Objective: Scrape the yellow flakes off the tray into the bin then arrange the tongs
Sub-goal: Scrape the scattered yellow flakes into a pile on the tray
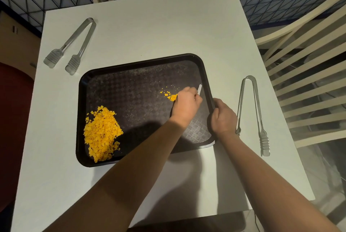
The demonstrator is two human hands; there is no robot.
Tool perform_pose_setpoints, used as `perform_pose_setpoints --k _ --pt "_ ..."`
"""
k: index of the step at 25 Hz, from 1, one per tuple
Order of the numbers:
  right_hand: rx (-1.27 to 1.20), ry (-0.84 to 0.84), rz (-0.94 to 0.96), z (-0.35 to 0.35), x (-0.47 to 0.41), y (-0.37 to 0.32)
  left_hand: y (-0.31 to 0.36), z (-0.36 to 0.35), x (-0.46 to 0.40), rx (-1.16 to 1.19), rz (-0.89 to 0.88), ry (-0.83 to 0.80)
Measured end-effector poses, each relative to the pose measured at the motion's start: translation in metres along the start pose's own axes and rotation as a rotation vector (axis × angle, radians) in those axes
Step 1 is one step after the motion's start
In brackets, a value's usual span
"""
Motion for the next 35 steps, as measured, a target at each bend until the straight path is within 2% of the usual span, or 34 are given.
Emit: perform_pose_setpoints --k 4,9,16,21,25,29,32,33,35 --pt "0.003 0.001 0.005 0.001 0.001 -0.002 0.007 -0.008 -0.005 -0.024 0.005 -0.044" --pt "-0.025 0.006 0.0 0.002 0.001 -0.003 0.004 -0.003 -0.026 -0.058 0.161 0.053" --pt "-0.005 -0.004 0.002 0.0 0.0 -0.001 0.017 -0.021 -0.004 -0.079 0.016 -0.003" --pt "-0.008 -0.014 -0.026 0.0 0.0 0.0 -0.003 -0.017 0.005 -0.16 0.141 0.062" --pt "-0.02 -0.009 -0.01 0.001 0.001 -0.002 0.02 -0.027 0.004 -0.103 0.047 -0.023" --pt "-0.016 -0.018 -0.021 0.001 0.0 -0.001 0.009 -0.012 -0.003 -0.216 0.107 0.041" --pt "-0.005 -0.015 -0.029 0.001 0.0 0.0 -0.017 0.009 -0.002 -0.225 0.237 0.124" --pt "-0.004 -0.015 -0.03 0.001 0.0 0.0 -0.018 0.015 -0.001 -0.216 0.235 0.145" --pt "-0.011 -0.016 -0.022 0.001 0.001 -0.002 -0.006 0.013 0.006 -0.231 0.102 0.1"
Point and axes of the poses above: each hand's wrist, its own x-axis away from the middle knuckle, its own z-axis out of the back of the hand, y = z × x, the point moved 3 cm from there along -x, towards the middle knuckle, and after that the axes turned 8 degrees about y, right-handed, at the moved point
